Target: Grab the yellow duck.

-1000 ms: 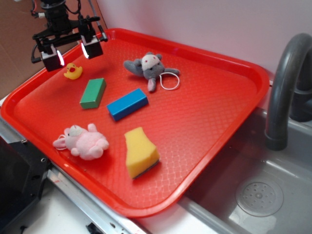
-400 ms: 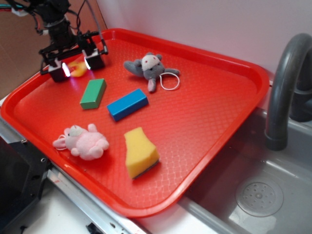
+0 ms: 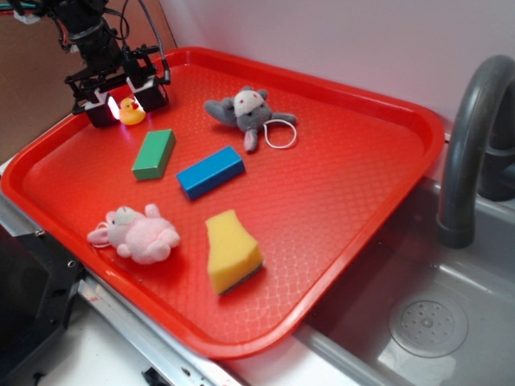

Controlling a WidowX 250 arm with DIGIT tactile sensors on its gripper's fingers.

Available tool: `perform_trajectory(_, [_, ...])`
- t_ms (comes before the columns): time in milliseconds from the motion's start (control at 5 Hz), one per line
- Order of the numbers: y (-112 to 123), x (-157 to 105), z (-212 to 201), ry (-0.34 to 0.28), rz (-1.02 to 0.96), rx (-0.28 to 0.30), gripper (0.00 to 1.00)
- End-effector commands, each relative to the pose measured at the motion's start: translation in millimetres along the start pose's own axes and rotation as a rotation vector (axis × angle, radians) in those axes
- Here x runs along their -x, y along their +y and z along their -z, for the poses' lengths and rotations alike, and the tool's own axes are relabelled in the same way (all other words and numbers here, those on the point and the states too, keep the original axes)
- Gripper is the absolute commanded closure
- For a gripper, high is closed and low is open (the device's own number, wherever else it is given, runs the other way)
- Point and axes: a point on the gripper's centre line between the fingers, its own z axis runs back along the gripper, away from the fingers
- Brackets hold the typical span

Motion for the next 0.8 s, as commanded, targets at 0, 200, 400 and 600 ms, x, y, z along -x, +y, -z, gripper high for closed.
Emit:
perform_trajectory(0, [-22.3, 10.7, -82.1, -0.141, 0.313, -0.125, 1.00])
perform_trajectory(200, [-49.3, 40.3, -116.2, -0.135, 0.565, -0.203, 1.00])
perform_trajectory(400, [-72.7, 81.4, -126.9, -0.094, 0.816, -0.288, 1.00])
perform_trajectory(600, [-81.0, 115.8, -145.0, -0.049, 1.044, -0.240, 1.00])
